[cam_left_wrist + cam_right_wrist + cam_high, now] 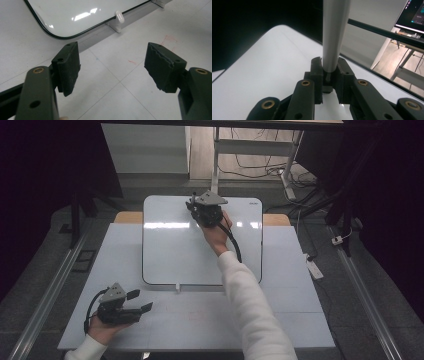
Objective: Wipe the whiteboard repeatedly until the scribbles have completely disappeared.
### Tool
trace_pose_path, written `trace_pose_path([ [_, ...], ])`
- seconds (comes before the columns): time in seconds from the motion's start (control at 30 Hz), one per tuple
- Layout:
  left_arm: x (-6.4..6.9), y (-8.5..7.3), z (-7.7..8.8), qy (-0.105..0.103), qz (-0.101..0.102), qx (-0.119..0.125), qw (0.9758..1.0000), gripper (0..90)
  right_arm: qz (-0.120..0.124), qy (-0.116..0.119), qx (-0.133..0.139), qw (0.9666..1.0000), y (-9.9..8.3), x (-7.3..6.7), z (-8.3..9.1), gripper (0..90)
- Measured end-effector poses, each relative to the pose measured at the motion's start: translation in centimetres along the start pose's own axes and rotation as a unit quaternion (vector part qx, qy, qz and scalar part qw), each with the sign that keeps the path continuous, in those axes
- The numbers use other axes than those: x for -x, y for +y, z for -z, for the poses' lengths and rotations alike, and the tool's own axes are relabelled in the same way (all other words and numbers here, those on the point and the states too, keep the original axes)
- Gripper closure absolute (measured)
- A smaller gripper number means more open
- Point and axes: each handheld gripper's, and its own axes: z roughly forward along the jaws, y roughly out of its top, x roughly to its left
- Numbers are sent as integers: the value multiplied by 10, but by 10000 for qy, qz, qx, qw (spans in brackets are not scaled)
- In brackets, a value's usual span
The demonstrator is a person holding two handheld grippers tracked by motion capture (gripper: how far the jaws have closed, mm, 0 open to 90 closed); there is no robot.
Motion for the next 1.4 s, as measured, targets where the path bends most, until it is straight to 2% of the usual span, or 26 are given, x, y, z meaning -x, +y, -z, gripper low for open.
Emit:
trace_pose_path([
  [0.1, 0, 0, 1, 7, 14, 31, 10000, 291, -284, -93, 97, 9995, 1, 6, 0, 777],
  [0.13, -1, 0, 1, 4, 18, 29, 10000, 291, -291, -89, 105, 9995, 1, 5, 0, 777],
  [0.3, 0, 0, -1, -8, -12, -9, 10000, 291, 59, 367, -99, 9993, -3, -20, -4, 777],
  [0.4, 0, 0, 0, -4, -6, 13, 10000, 291, 60, 397, -104, 9991, -4, -19, -5, 777],
  [0.47, 0, 0, 1, 1, 11, 24, 10000, 291, -14, 206, -51, 9998, -3, -14, -3, 777],
  [0.5, -1, 0, 1, -2, 18, 23, 10000, 291, -119, 199, -20, 9997, -3, -11, -2, 777],
  [0.57, -1, 0, 0, -4, 16, 16, 10000, 291, -144, 259, -41, 9996, -4, -12, -1, 777],
  [0.67, 0, 0, 0, -4, -11, 4, 10000, 291, 76, 485, -173, 9986, -8, -23, -2, 777],
  [0.7, 1, 0, 0, -2, -13, 6, 10000, 291, 128, 449, -198, 9987, -8, -25, -2, 777],
  [0.73, 1, 0, 0, -6, -6, 11, 10000, 291, 71, 440, -193, 9988, -7, -24, -1, 777],
  [0.8, 1, 0, 0, 12, -9, 16, 10000, 291, -65, 239, -137, 9996, -5, -19, 0, 777],
  [0.87, 1, 0, 1, 23, 2, 28, 10000, 292, -238, 224, -103, 9994, -5, -15, 1, 777],
  [1.0, 1, 0, 0, 13, 8, 17, 10000, 291, 71, 455, -244, 9986, -7, -27, -1, 777],
  [1.07, 1, 0, 1, 20, 3, 22, 10000, 291, 77, 503, -291, 9983, -8, -29, -1, 777],
  [1.13, 1, 0, 2, 20, 8, 40, 10000, 292, -94, 499, -268, 9984, -7, -25, 4, 777],
  [1.23, 0, -1, 2, 29, 31, 52, 10000, 292, -325, 517, -141, 9980, -10, -18, 21, 777],
  [1.4, -2, 0, 2, 40, 81, 83, 9999, 291, -426, 625, -141, 9970, -22, -14, 60, 777],
])
